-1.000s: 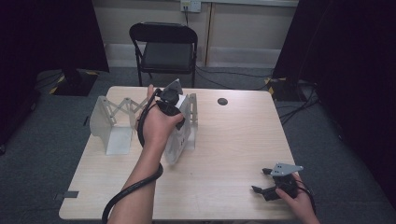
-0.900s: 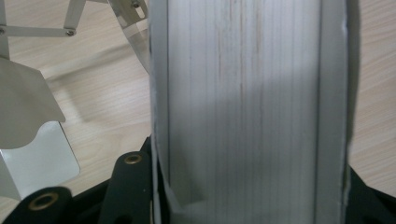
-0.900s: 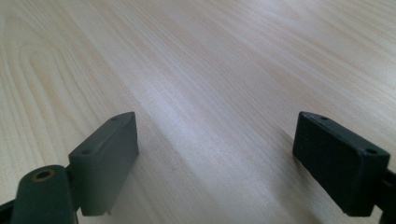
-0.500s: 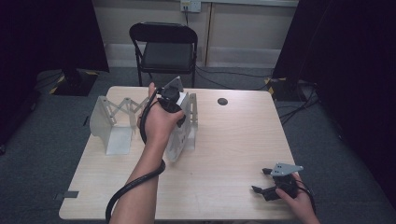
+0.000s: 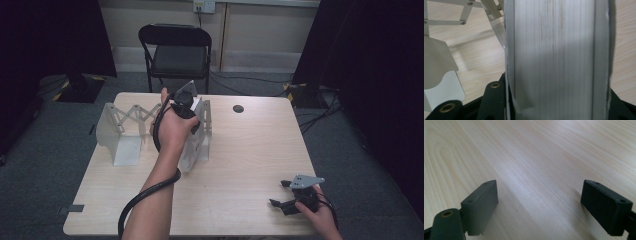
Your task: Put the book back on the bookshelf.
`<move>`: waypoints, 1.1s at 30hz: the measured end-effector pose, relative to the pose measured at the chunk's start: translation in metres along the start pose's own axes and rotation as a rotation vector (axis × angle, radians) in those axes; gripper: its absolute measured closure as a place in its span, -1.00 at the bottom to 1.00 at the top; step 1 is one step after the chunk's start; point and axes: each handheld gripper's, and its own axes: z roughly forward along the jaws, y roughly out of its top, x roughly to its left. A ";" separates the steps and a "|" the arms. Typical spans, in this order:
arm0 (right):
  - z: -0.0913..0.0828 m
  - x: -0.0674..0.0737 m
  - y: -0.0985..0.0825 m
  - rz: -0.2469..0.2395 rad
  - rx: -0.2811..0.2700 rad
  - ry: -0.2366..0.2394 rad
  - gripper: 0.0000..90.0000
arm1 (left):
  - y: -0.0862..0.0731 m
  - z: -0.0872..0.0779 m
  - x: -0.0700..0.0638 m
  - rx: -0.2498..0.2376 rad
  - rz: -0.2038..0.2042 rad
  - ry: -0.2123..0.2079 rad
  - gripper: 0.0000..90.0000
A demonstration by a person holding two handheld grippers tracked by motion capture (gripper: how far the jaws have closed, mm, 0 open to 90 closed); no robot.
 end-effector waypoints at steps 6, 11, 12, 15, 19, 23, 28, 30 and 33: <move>0.000 0.000 0.000 0.000 0.000 0.000 -0.70 | 0.003 0.002 0.000 0.005 -0.004 0.011 0.17; 0.000 0.000 0.000 0.002 0.001 0.000 -0.69 | 0.006 0.004 0.000 0.004 -0.017 0.014 0.17; 0.000 0.000 0.000 0.002 0.001 0.000 -0.69 | 0.007 0.005 0.000 0.006 -0.018 0.015 0.17; 0.000 0.000 0.000 0.002 0.001 0.000 -0.69 | 0.008 0.006 0.000 0.005 -0.025 0.015 0.17; 0.000 0.000 0.000 0.000 0.000 0.000 -0.69 | 0.010 0.008 0.000 0.008 -0.026 0.016 0.17; 0.000 0.000 0.000 0.002 0.001 0.000 -0.70 | 0.011 0.010 0.000 0.007 -0.035 0.014 0.17; 0.000 0.000 0.000 0.002 0.001 0.000 -0.69 | 0.013 0.011 0.001 0.006 -0.044 0.015 0.17; 0.000 0.000 0.000 0.000 0.000 0.000 -0.69 | 0.014 0.012 0.001 0.004 -0.048 0.016 0.17; 0.000 0.000 0.000 0.004 0.002 0.001 -0.70 | 0.015 0.013 0.001 0.003 -0.049 0.016 0.17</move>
